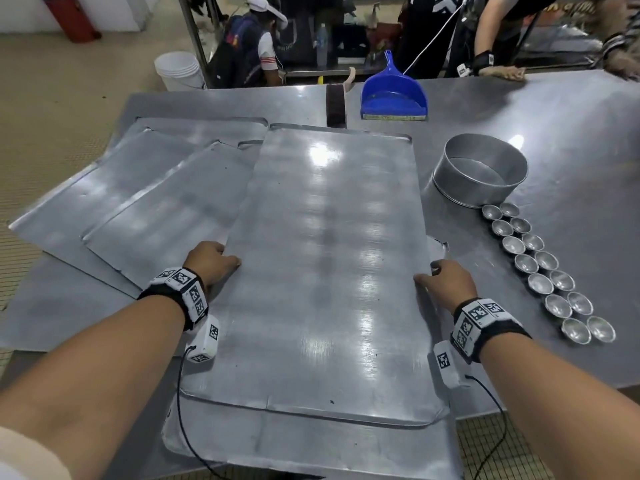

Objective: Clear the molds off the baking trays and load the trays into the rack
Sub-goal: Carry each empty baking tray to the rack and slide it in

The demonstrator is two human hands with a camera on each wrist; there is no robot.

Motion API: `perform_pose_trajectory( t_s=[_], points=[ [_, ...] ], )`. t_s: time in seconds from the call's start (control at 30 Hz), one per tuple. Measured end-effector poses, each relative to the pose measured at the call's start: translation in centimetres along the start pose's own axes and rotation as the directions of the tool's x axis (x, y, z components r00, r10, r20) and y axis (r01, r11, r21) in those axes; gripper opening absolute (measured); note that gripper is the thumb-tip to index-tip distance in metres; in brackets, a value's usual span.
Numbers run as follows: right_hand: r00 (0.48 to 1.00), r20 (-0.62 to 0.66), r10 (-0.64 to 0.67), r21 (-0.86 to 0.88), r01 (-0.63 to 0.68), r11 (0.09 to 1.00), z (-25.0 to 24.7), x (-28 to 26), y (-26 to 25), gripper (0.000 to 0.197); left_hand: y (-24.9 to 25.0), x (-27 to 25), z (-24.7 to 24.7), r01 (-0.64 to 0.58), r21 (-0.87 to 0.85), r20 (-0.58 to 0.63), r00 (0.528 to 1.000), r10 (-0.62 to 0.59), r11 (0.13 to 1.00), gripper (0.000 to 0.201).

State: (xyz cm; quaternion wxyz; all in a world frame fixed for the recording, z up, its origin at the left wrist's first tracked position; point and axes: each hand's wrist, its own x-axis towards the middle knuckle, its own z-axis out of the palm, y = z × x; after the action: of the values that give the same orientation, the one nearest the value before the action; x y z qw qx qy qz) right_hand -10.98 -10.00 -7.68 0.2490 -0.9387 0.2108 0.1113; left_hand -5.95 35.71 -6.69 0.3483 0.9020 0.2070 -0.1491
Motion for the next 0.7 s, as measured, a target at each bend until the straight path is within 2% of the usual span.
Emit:
perform_pose_trajectory(
  t_s=[0.1,0.2,0.23,0.33,0.4,0.47,0.57,0.7],
  points=[
    [1.000,-0.009,0.006,-0.002,-0.006,1.000,-0.1,0.0,0.0,0.024,-0.6,0.0,0.3,0.011,-0.125,0.017,1.000,-0.009,0.992,0.045],
    [0.999,-0.030,0.030,0.006,-0.030,1.000,-0.3,0.2,0.1,0.018,-0.4,-0.9,0.6,-0.009,-0.111,0.020,1.000,0.011,0.994,0.018],
    [0.998,-0.047,0.036,0.005,-0.035,0.999,-0.4,0.3,0.1,0.018,-0.2,-1.2,0.6,-0.020,-0.104,0.019,1.000,0.023,0.994,0.015],
    [0.993,-0.104,0.054,0.040,-0.050,0.998,-0.4,0.1,0.2,0.018,-0.4,-1.9,1.2,-0.043,-0.113,0.019,0.999,0.045,0.993,0.026],
    [0.989,-0.127,0.075,0.094,-0.063,0.994,-0.2,0.1,0.7,0.034,-0.6,-2.2,1.6,-0.048,-0.095,0.023,0.998,0.050,0.994,0.037],
    [0.989,-0.121,0.086,0.149,-0.068,0.987,-0.3,-0.2,1.1,0.050,-0.7,-2.6,1.7,-0.058,-0.084,0.022,0.998,0.060,0.995,0.029],
    [0.992,-0.082,0.093,0.231,-0.072,0.970,-0.3,-0.8,2.2,0.052,-0.7,-3.1,1.9,-0.054,-0.021,-0.001,0.999,0.054,0.998,0.037],
    [0.995,0.001,0.103,0.244,-0.100,0.965,-0.7,-1.7,2.9,0.051,-0.8,-3.8,2.1,-0.054,0.031,-0.038,0.998,0.055,0.998,0.039]
  ],
)
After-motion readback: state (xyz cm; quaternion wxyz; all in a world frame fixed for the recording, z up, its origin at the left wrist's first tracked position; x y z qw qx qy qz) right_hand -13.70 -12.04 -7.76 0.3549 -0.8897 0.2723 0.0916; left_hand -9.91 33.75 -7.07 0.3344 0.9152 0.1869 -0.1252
